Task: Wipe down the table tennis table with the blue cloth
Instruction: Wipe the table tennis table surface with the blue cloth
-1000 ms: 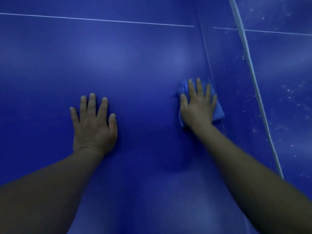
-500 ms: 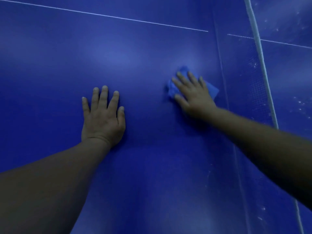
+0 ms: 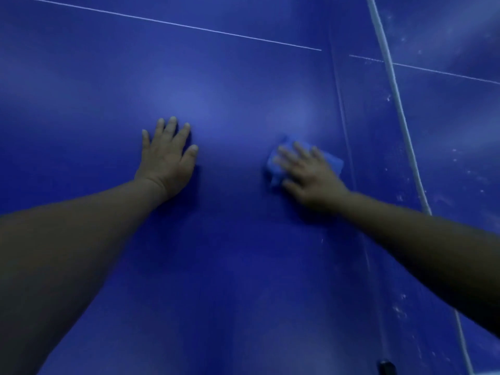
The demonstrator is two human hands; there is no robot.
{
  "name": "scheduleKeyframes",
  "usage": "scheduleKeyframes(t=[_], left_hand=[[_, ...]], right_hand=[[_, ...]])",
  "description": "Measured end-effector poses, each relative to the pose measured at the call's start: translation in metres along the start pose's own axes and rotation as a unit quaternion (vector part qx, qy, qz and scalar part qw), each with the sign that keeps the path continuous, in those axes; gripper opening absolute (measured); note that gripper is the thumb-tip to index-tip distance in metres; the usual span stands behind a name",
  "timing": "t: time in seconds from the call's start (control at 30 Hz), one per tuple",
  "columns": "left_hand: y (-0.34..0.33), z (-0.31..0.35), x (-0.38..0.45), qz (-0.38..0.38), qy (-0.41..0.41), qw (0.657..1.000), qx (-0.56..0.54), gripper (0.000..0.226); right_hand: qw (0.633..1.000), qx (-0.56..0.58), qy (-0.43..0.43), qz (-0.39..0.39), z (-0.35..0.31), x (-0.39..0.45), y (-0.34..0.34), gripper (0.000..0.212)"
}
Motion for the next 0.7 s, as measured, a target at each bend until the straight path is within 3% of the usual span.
scheduleKeyframes(t=[0.07,0.13,0.3,0.4,0.57,0.7], left_hand=[[0.007,-0.008,-0.025,0.015,-0.026,0.999,-0.037,0.074],[0.007,-0.016,-0.066,0.035,-0.062,0.997,-0.016,0.072],[-0.014,-0.048,-0.152,0.024,-0.076,0.995,0.056,0.066],[-0.019,-0.058,-0.168,0.022,-0.064,0.995,0.077,0.067],[-0.024,-0.061,-0.169,0.032,-0.068,0.994,0.080,0.065],[-0.024,-0.060,-0.168,0.036,-0.066,0.993,0.085,0.064]], right_hand=[[0.991,0.034,-0.126,0.015,0.033,0.000,0.007,0.070],[0.985,0.049,-0.163,0.024,0.021,-0.037,-0.004,0.068],[0.999,0.023,-0.048,-0.001,-0.101,-0.176,-0.055,0.060],[0.998,0.045,-0.041,-0.022,-0.087,-0.144,-0.041,0.059],[0.960,0.102,-0.261,0.007,-0.002,-0.022,-0.005,0.065],[0.879,0.154,-0.451,0.033,0.018,-0.072,-0.015,0.063]])
Point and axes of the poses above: each hand's wrist, its own x-axis towards the middle knuckle, its own y-axis out of the back of the hand, z = x × y, the point moved 7 cm from there along x, towards the middle knuckle, and after that the axes turned 5 degrees about -z, right-handed, at the moved point
